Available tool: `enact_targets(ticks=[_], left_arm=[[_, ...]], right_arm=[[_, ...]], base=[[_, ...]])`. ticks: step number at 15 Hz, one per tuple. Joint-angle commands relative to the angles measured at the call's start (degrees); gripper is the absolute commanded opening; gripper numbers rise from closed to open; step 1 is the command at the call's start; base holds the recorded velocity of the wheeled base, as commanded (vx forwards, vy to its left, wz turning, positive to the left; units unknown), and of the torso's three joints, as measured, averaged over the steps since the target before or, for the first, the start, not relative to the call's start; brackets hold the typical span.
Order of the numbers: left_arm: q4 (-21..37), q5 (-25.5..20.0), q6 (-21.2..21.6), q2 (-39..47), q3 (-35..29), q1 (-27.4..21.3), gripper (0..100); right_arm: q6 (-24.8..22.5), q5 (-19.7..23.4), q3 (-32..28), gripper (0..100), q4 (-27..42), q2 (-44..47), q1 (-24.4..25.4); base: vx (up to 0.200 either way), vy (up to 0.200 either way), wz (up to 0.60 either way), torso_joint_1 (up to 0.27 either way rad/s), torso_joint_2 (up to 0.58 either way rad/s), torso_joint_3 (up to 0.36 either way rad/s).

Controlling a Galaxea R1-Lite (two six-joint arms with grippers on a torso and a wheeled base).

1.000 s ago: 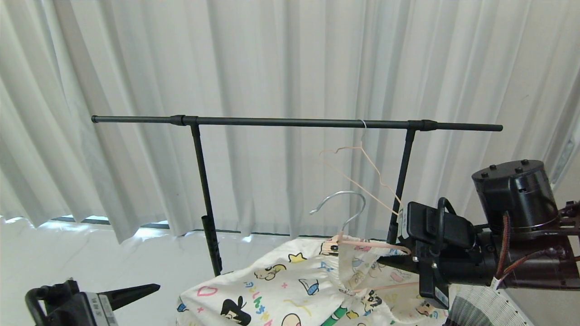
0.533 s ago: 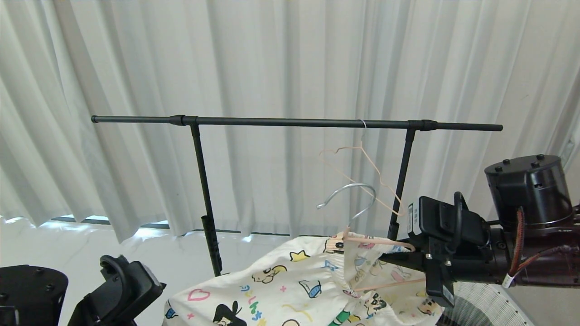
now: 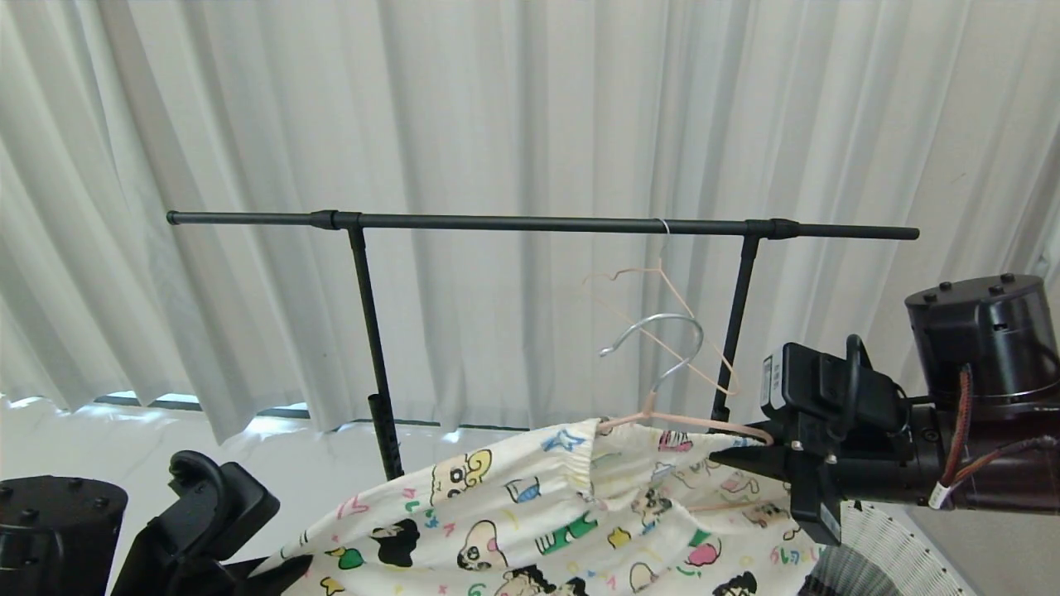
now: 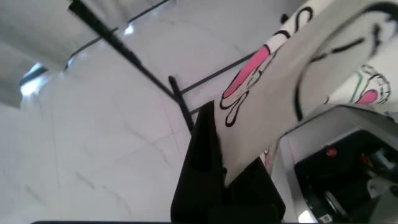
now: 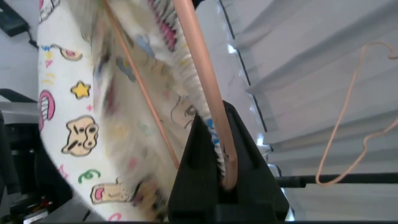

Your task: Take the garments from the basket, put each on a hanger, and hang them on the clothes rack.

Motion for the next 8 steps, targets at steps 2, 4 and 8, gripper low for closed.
enact_targets(ticks=[2,4,8], left_arm=[[0.0,0.0,0.1,0.0,0.9,6.0,0],[-0.1,0.0,0.5,-0.3,0.8,5.3,0],[-0.1,0.1,0.0,-1.9,0.7,1.5,100]], right_arm=[[0.2,0.0,-0.1,0,0.0,-0.8,-2.0],[1.2,-0.1,-0.1,0,0.0,-0.8,-2.0],[1.2,-0.1,-0.1,0,0.0,-0.8,-2.0]], base=[[0.0,0.0,0.0,0.0,0.0,0.0],[0.0,0.0,0.0,0.0,0.0,0.0],[0.0,0.0,0.0,0.0,0.0,0.0]])
